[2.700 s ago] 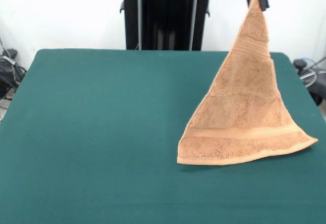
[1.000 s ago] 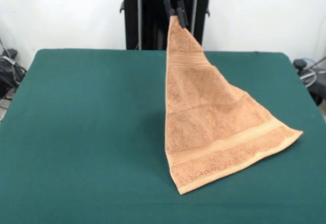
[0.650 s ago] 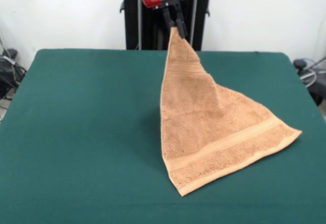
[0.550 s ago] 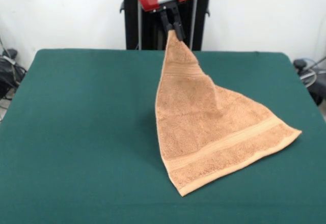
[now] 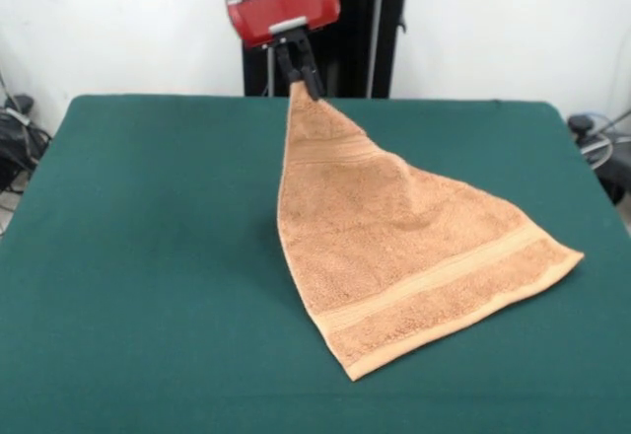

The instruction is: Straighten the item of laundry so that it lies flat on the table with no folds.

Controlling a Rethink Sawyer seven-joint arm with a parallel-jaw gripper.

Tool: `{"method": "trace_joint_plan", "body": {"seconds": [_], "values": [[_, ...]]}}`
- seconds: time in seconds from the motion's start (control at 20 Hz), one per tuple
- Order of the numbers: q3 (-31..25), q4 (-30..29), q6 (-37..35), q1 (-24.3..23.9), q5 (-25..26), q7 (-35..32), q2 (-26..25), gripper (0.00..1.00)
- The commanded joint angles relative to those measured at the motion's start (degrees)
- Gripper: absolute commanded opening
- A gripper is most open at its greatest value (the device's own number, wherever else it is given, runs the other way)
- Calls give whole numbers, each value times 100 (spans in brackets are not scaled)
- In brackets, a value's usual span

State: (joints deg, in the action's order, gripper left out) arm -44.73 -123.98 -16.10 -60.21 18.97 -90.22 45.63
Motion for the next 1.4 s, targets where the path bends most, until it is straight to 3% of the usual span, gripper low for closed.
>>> {"method": "trace_joint_plan", "body": {"seconds": [0.05, 0.85, 1.4], "values": [[-338, 538, -685, -231, 654, 940, -681, 0], [-998, 1742, -2021, -644, 1090, 1877, -1468, 0], [-784, 2097, -2321, -615, 1285, 2235, -1819, 0]]}}
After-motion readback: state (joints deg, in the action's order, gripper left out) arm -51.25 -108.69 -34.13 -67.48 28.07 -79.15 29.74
